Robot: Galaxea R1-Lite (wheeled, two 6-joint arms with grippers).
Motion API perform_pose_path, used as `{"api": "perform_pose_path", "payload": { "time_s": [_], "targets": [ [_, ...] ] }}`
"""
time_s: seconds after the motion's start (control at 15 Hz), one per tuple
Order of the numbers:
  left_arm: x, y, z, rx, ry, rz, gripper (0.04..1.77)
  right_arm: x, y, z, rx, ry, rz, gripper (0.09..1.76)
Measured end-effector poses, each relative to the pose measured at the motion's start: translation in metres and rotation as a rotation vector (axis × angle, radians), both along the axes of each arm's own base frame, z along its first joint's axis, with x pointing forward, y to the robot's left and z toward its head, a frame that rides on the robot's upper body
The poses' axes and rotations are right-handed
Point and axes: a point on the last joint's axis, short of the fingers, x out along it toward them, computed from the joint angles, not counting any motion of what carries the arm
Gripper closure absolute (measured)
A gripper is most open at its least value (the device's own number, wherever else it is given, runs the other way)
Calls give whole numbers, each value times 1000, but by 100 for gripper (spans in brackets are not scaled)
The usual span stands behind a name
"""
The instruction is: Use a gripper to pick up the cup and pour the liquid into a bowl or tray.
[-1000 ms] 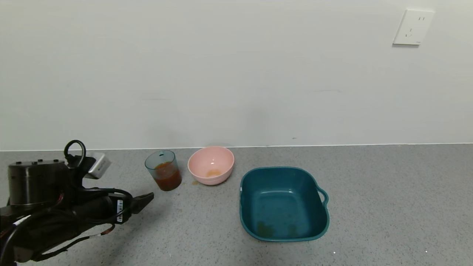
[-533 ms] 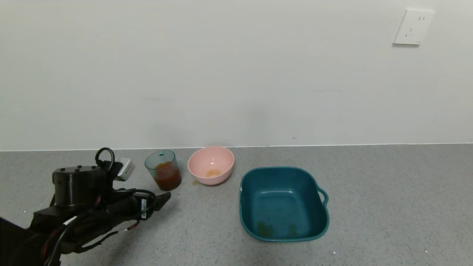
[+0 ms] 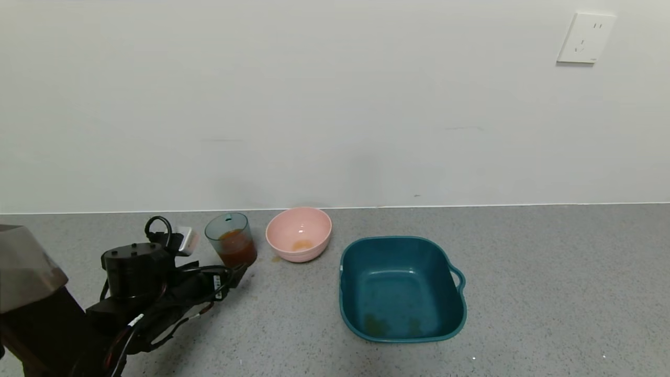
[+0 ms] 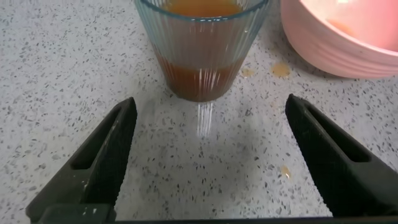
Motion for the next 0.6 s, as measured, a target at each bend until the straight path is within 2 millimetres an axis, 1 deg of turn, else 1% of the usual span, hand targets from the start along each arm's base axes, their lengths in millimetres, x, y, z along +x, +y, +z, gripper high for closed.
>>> {"api": "perform_pose_path", "payload": {
  "time_s": [0.6],
  "targets": [
    [20, -3, -16, 5, -75, 26, 9, 0, 0, 0, 0, 0, 0, 14]
  ]
}}
